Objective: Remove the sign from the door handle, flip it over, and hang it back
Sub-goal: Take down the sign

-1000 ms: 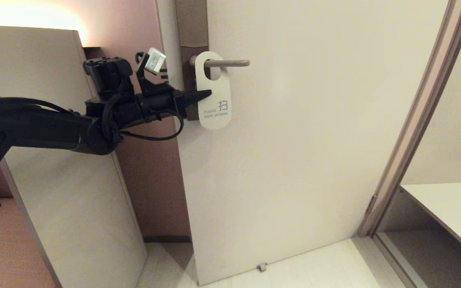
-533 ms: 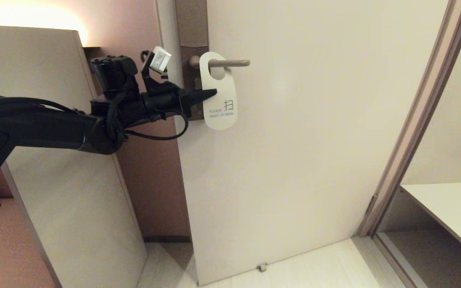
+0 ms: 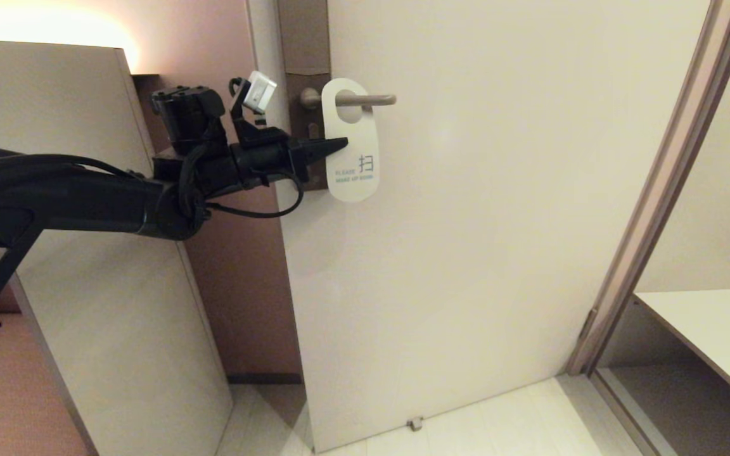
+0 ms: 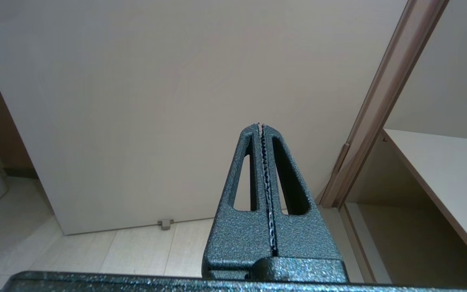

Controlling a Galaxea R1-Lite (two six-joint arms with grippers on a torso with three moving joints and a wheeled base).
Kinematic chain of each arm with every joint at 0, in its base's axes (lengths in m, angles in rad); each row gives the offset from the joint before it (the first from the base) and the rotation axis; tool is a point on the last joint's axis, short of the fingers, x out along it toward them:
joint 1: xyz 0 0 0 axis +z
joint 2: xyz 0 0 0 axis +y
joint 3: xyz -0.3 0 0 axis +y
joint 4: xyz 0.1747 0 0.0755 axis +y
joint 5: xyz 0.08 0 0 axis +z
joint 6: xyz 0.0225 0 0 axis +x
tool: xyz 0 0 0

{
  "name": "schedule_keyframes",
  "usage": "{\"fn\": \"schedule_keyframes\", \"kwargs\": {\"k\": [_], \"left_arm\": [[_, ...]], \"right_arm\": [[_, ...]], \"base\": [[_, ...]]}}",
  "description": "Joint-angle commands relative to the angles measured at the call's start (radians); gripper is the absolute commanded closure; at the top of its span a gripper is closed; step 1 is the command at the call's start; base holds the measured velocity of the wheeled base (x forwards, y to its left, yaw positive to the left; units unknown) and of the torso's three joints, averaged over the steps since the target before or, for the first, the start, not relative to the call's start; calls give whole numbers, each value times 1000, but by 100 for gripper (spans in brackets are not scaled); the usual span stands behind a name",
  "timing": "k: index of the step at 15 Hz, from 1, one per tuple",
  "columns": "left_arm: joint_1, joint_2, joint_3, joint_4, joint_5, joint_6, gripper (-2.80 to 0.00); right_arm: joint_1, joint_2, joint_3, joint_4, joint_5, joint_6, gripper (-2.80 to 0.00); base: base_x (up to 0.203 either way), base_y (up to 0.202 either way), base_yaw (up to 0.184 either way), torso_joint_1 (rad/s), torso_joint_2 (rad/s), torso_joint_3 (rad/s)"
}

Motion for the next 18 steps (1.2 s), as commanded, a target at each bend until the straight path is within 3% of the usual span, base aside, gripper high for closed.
{"fn": "schedule_keyframes", "kwargs": {"k": [1,8,18], "left_arm": [[0,18,-15,-4,-4,0,0],[-3,85,-100,1,44,-2,0],[-32,96,-137,2,48,-2,0]], "right_arm": [[0,1,0,0,1,-1,0],[0,1,0,0,1,-1,0],[0,1,0,0,1,-1,0]], "base": [[0,0,0,0,0,0],[0,0,0,0,0,0],[0,0,0,0,0,0]]}}
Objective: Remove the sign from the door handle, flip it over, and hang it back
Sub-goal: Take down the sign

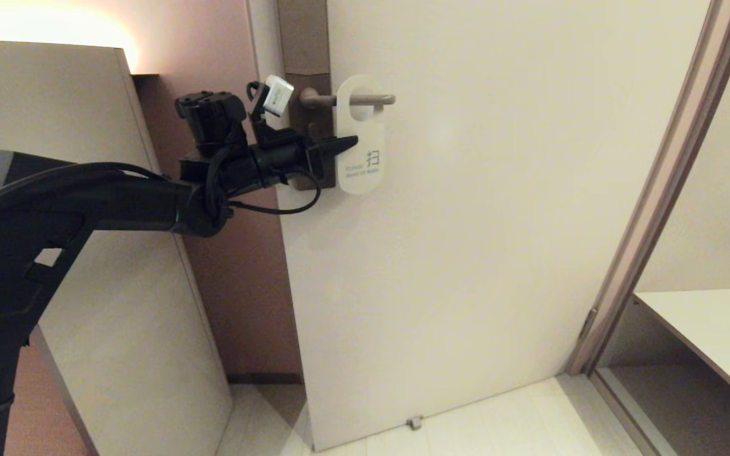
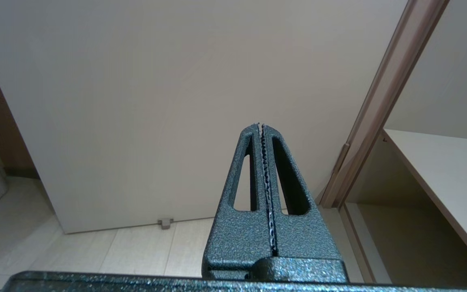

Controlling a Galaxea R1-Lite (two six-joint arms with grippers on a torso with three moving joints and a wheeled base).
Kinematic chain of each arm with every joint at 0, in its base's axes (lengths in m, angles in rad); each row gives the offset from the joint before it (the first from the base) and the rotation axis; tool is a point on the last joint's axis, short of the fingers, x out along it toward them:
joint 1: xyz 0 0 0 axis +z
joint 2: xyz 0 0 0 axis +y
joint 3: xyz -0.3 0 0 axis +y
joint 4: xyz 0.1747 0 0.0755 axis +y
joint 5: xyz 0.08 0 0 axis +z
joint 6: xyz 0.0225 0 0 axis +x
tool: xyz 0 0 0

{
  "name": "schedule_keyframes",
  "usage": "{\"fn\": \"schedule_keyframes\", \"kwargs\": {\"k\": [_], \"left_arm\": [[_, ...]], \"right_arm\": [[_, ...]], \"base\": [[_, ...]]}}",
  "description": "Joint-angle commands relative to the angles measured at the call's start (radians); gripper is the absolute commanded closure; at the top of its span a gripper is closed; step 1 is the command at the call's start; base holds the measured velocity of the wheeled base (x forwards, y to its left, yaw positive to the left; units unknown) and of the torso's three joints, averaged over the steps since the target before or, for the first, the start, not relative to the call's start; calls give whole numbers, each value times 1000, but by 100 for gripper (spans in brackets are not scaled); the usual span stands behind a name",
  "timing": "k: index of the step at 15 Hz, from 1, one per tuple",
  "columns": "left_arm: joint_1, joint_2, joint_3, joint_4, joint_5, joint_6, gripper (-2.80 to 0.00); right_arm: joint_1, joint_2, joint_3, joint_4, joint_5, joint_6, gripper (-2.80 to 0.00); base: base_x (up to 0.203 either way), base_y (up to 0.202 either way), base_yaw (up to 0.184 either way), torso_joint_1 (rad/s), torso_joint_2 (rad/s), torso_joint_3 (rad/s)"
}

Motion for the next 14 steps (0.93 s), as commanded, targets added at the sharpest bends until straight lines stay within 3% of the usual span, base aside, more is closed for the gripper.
{"fn": "schedule_keyframes", "kwargs": {"k": [1,4,10,14], "left_arm": [[-10,7,-24,-2,-4,0,0],[-15,17,-43,18,1,0,0],[-23,18,-45,46,90,9,0],[-31,22,-51,54,111,9,0]], "right_arm": [[0,1,0,0,0,0,0],[0,1,0,0,0,0,0],[0,1,0,0,0,0,0],[0,1,0,0,0,0,0]], "base": [[0,0,0,0,0,0],[0,0,0,0,0,0],[0,0,0,0,0,0],[0,0,0,0,0,0]]}}
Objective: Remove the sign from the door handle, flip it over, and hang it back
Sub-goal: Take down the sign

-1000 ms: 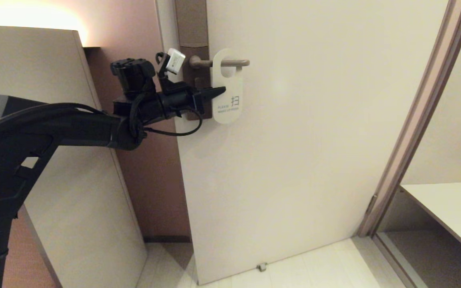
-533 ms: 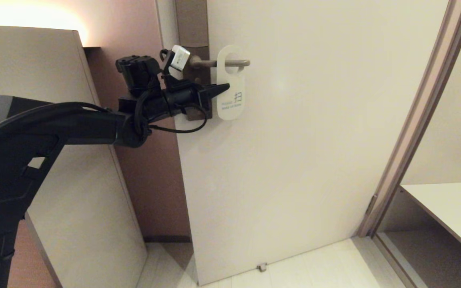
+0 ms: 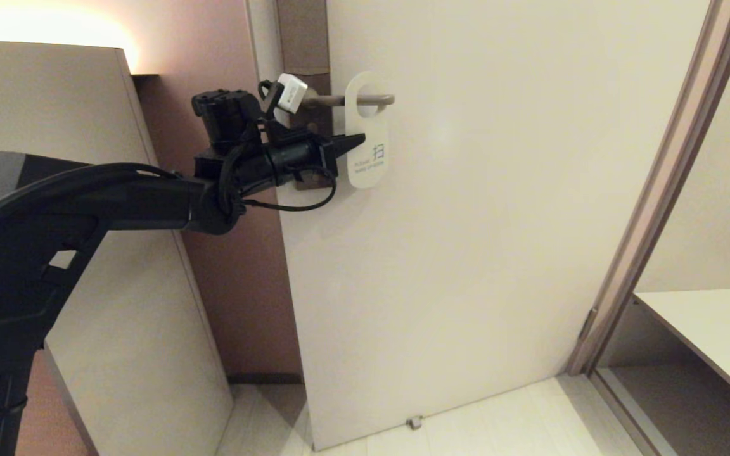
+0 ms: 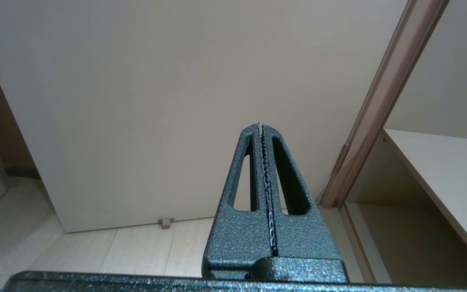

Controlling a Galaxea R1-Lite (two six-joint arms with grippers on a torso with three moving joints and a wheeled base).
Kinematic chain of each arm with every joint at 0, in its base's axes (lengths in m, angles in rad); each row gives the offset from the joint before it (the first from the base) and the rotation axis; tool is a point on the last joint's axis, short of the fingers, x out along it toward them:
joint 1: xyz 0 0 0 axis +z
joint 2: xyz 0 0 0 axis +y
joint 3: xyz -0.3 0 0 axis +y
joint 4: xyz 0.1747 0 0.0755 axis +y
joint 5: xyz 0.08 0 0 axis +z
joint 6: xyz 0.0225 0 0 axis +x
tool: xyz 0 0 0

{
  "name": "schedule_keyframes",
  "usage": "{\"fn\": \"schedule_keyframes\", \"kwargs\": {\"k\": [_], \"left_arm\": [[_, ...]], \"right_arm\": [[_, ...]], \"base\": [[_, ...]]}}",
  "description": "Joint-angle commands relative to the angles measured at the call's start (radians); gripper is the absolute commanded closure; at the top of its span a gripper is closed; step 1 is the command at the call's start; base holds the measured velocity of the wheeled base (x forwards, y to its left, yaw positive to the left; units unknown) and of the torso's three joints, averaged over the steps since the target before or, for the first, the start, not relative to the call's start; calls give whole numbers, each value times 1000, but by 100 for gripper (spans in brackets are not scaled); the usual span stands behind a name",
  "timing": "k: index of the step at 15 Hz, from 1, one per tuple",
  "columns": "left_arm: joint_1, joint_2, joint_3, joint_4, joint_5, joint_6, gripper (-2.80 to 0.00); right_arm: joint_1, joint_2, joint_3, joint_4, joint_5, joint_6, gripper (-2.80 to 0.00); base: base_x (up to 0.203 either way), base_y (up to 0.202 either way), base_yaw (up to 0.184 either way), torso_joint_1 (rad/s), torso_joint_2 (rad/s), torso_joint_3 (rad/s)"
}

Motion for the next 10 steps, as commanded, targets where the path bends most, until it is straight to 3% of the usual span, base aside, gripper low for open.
{"fn": "schedule_keyframes", "kwargs": {"k": [1,10], "left_arm": [[-10,5,-1,5,8,-2,0],[-29,45,-79,35,35,-1,0]], "right_arm": [[0,1,0,0,0,-1,0],[0,1,0,0,0,-1,0]], "base": [[0,0,0,0,0,0],[0,0,0,0,0,0]]}}
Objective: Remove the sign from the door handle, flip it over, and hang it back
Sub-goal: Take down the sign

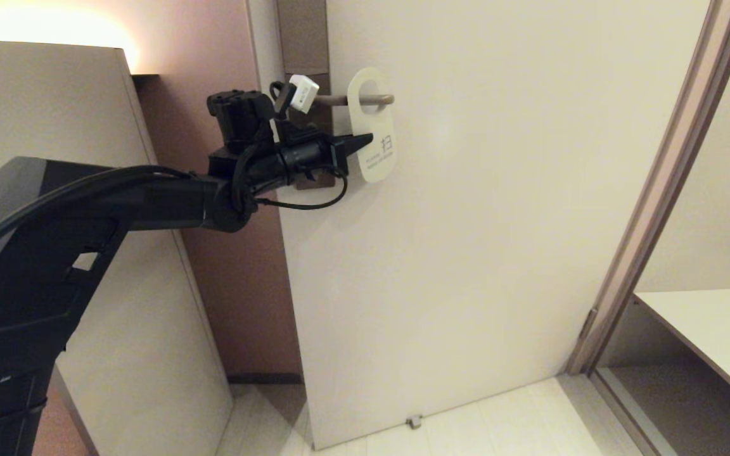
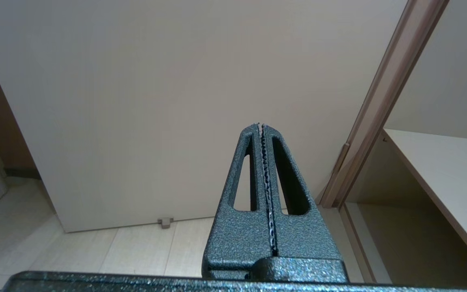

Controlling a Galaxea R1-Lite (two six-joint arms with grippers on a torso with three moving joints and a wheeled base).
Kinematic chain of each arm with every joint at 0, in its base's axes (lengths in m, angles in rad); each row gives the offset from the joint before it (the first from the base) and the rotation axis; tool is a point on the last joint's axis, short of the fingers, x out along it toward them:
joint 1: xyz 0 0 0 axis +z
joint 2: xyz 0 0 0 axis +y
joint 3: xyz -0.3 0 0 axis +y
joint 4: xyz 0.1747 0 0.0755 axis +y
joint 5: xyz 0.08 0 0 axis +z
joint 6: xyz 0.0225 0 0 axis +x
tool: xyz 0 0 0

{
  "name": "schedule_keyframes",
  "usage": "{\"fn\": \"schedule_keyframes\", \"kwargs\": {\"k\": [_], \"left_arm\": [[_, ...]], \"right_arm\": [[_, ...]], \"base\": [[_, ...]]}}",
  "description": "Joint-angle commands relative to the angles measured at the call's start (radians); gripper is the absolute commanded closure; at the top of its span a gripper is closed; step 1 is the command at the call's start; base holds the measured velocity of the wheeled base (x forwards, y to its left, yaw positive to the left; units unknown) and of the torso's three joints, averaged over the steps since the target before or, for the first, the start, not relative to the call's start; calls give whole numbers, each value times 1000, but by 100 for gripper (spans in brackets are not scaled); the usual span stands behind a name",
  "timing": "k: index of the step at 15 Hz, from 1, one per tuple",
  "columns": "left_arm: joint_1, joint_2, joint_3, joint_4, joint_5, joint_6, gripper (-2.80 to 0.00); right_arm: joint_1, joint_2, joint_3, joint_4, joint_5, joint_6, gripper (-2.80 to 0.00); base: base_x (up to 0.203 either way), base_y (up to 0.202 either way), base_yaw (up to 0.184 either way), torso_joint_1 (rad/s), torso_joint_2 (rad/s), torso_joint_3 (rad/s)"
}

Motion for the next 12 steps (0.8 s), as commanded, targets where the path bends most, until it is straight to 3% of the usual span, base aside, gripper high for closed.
{"fn": "schedule_keyframes", "kwargs": {"k": [1,12], "left_arm": [[-1,13,-5,-5,-4,-1,0],[-33,55,-95,32,-4,0,0]], "right_arm": [[0,1,0,0,1,-1,0],[0,1,0,0,1,-1,0]], "base": [[0,0,0,0,0,0],[0,0,0,0,0,0]]}}
